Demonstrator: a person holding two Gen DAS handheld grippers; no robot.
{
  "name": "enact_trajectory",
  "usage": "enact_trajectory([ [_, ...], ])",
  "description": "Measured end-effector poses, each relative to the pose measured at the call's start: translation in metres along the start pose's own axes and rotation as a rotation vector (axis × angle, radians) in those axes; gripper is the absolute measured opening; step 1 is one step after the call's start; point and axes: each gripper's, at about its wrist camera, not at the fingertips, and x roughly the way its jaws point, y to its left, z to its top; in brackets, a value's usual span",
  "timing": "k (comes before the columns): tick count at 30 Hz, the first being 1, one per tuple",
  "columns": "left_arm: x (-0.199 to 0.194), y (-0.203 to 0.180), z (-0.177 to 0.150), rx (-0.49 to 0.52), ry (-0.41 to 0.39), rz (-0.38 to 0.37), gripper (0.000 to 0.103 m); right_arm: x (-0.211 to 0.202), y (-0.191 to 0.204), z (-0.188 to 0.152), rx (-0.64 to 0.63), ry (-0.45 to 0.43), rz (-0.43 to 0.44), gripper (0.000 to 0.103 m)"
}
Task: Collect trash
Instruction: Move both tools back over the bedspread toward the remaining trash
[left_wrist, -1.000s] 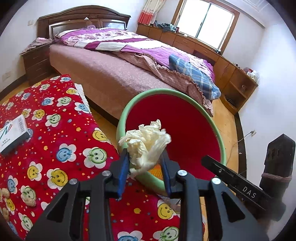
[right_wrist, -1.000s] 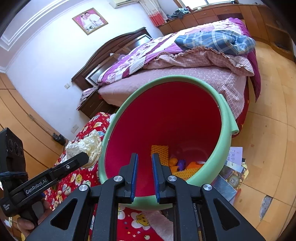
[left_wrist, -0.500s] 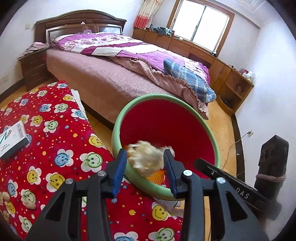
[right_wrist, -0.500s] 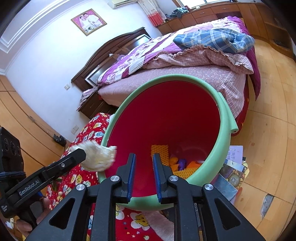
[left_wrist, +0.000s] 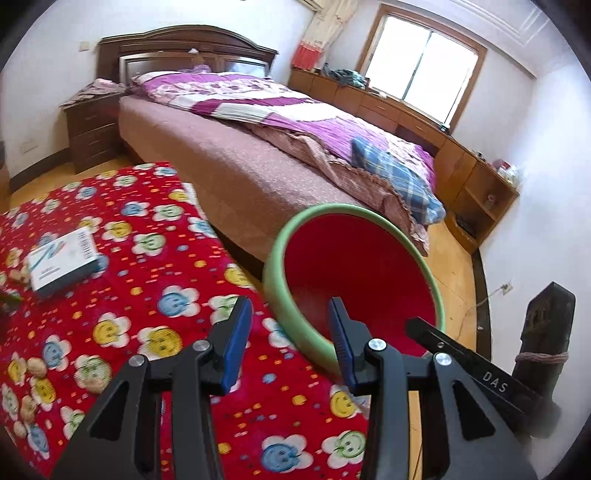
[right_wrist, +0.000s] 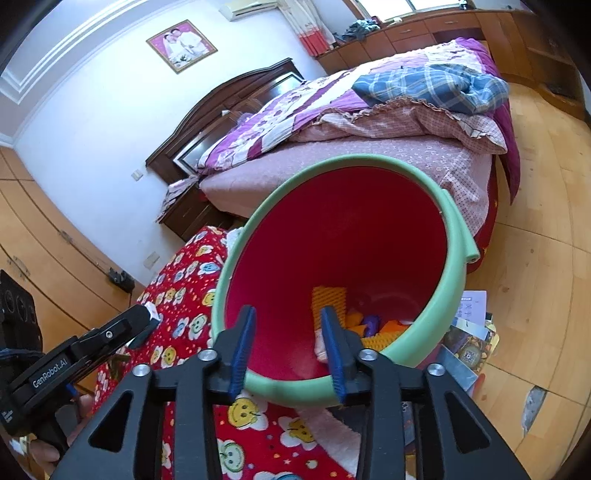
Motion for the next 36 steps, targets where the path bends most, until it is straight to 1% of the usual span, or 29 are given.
enact_trajectory([
  [5,-0.014,0.023,-0.005,-0.048,-0.009,0.059,0.046,0.003,0.014,-0.003,-0.028,0.013,0.013,0.042],
  [7,-0.019,0.031,-0.007,-0.064,-0.011,0.079,0.047,0.004,0.020,-0.005,-0.039,0.020,0.018,0.047],
  [9,-0.023,0.040,-0.010,-0.081,-0.006,0.103,0.048,0.006,0.027,-0.007,-0.054,0.030,0.020,0.050],
  [16,-0.038,0.072,-0.022,-0.149,0.001,0.153,0.048,0.012,0.051,-0.018,-0.118,0.066,0.019,0.051],
  [17,-0.042,0.077,-0.024,-0.160,0.001,0.162,0.048,0.013,0.055,-0.020,-0.127,0.070,0.019,0.053],
  [18,-0.044,0.078,-0.025,-0.165,-0.001,0.166,0.048,0.013,0.058,-0.021,-0.131,0.071,0.022,0.062],
  [19,-0.047,0.081,-0.026,-0.172,-0.003,0.171,0.049,0.013,0.061,-0.022,-0.134,0.071,0.024,0.067],
  [20,-0.051,0.086,-0.028,-0.180,-0.007,0.180,0.050,0.014,0.064,-0.024,-0.138,0.072,0.028,0.067],
  [22,-0.057,0.092,-0.030,-0.193,-0.016,0.197,0.058,0.014,0.070,-0.026,-0.151,0.076,0.032,0.067],
  [24,-0.062,0.099,-0.032,-0.205,-0.024,0.218,0.063,0.016,0.077,-0.029,-0.166,0.080,0.033,0.067],
  [25,-0.066,0.103,-0.034,-0.215,-0.030,0.238,0.064,0.016,0.080,-0.031,-0.171,0.083,0.033,0.067],
  [29,-0.075,0.117,-0.039,-0.243,-0.039,0.275,0.065,0.019,0.091,-0.037,-0.187,0.097,0.041,0.067],
  [30,-0.077,0.121,-0.040,-0.249,-0.043,0.283,0.067,0.021,0.095,-0.039,-0.193,0.102,0.042,0.068],
  [31,-0.080,0.124,-0.041,-0.253,-0.046,0.289,0.071,0.022,0.097,-0.040,-0.198,0.106,0.045,0.067],
  [33,-0.086,0.132,-0.043,-0.264,-0.060,0.312,0.077,0.023,0.101,-0.042,-0.206,0.110,0.049,0.068],
  [36,-0.094,0.146,-0.046,-0.277,-0.077,0.344,0.078,0.025,0.107,-0.045,-0.216,0.115,0.050,0.068],
])
